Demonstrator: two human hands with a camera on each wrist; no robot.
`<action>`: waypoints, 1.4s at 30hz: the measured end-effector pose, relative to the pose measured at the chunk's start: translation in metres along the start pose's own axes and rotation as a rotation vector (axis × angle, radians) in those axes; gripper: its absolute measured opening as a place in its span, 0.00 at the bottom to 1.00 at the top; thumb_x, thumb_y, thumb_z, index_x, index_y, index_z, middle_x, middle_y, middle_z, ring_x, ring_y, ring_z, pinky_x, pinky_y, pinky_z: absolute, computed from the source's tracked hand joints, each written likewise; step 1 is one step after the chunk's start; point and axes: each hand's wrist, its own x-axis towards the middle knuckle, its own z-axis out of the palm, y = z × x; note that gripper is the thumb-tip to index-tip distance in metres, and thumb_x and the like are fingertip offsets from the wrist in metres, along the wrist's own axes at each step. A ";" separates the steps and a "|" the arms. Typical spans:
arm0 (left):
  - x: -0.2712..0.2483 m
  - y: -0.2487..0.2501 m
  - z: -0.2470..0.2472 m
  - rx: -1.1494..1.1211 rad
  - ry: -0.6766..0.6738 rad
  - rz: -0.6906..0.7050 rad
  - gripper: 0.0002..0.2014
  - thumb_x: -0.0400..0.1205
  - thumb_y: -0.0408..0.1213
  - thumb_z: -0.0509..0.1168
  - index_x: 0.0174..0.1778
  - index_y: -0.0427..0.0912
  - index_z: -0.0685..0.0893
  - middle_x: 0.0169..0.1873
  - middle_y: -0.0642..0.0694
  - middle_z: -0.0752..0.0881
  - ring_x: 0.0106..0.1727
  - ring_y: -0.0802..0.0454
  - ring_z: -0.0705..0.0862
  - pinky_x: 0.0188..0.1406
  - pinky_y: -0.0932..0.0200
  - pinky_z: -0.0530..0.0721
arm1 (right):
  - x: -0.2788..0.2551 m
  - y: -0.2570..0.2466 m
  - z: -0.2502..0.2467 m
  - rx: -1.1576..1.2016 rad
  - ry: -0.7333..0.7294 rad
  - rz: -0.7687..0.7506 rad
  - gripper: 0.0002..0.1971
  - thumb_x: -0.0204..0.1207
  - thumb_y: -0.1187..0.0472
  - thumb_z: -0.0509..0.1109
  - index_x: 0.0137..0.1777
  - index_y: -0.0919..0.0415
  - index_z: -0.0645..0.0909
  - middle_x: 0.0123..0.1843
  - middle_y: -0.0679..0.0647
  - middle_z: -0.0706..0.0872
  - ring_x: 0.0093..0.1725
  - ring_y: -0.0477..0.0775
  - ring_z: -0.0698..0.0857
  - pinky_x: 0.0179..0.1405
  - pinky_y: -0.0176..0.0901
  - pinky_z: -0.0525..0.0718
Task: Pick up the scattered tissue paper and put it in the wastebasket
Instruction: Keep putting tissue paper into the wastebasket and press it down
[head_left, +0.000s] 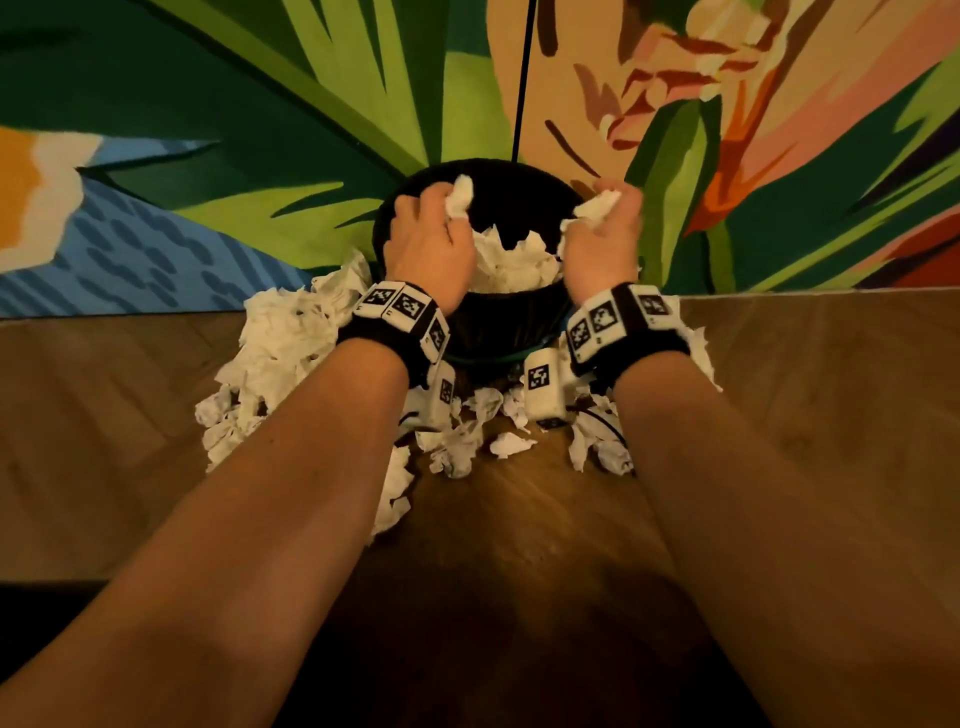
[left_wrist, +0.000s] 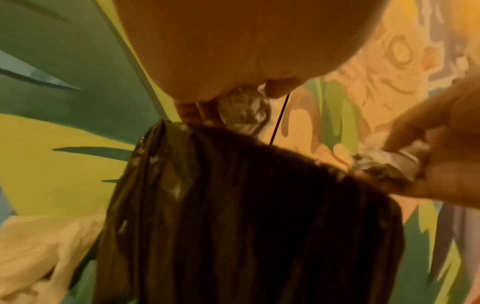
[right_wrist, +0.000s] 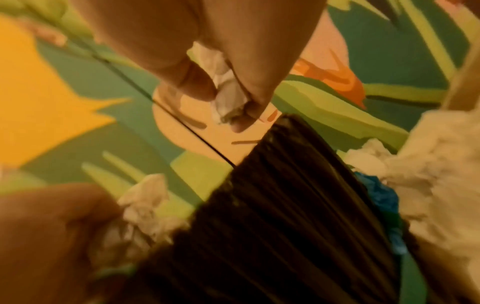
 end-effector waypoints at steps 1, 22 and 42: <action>0.002 -0.005 0.003 0.085 -0.046 0.017 0.23 0.86 0.40 0.53 0.79 0.45 0.69 0.70 0.36 0.71 0.69 0.35 0.74 0.70 0.42 0.71 | -0.002 0.003 0.006 -0.071 -0.027 -0.093 0.24 0.77 0.76 0.59 0.72 0.60 0.66 0.74 0.61 0.68 0.68 0.54 0.74 0.60 0.29 0.68; -0.006 -0.042 0.006 0.162 0.119 0.103 0.25 0.83 0.46 0.52 0.77 0.52 0.76 0.74 0.44 0.75 0.75 0.40 0.66 0.79 0.45 0.61 | -0.002 0.066 0.004 -0.638 -0.145 -0.446 0.21 0.81 0.44 0.55 0.72 0.37 0.76 0.80 0.42 0.70 0.80 0.54 0.61 0.81 0.61 0.54; -0.163 -0.140 0.099 0.341 -0.606 -0.201 0.32 0.84 0.38 0.60 0.84 0.58 0.58 0.82 0.38 0.55 0.73 0.36 0.75 0.68 0.44 0.81 | -0.160 0.235 -0.009 -1.034 -0.870 0.114 0.38 0.76 0.57 0.69 0.83 0.40 0.54 0.86 0.48 0.44 0.84 0.67 0.50 0.81 0.66 0.61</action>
